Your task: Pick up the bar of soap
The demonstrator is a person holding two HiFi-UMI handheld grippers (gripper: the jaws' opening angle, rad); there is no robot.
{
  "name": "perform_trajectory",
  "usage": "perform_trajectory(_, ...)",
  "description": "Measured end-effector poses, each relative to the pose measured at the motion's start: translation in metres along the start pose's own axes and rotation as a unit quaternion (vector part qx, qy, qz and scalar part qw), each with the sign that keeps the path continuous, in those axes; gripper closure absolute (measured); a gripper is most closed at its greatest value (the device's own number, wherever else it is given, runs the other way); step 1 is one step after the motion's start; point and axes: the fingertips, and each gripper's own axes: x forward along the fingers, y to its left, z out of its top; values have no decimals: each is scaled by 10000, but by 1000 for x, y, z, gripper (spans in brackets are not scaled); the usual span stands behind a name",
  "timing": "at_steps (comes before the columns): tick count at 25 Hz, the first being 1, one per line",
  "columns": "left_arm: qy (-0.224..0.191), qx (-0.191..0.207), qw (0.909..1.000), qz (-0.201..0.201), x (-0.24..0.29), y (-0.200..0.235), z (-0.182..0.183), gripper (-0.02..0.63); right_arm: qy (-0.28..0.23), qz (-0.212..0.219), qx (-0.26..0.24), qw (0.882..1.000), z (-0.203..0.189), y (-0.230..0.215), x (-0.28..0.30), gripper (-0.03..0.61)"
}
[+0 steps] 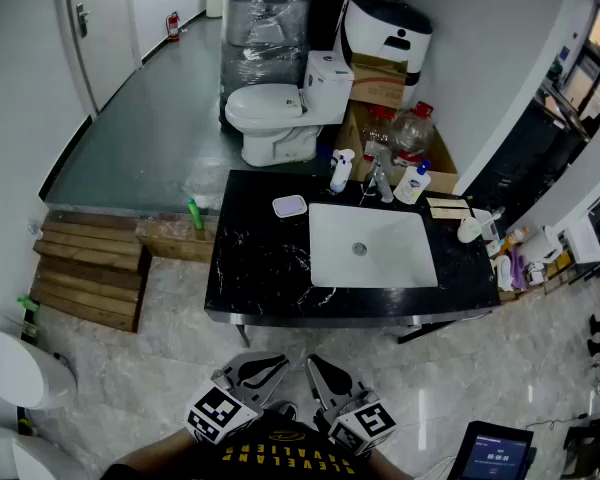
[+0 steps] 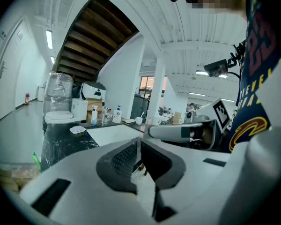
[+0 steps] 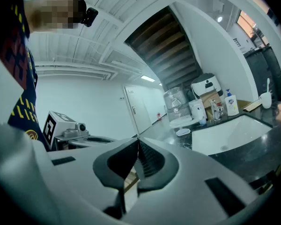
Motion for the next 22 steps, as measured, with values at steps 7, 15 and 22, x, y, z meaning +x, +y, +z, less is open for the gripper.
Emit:
perform_trajectory(7,30,23,10000,24,3,-17,-2,598,-101,83,-43,9999,0,-2,-16,561)
perform_trajectory(15,67,13,9999,122,10,-35,-6,598,-248,308,207,9990,2,-2,-31,560)
perform_trajectory(22,127,-146,9993,323,10,-41,-17,598,170,401,260,9987,-21,-8,-39,560)
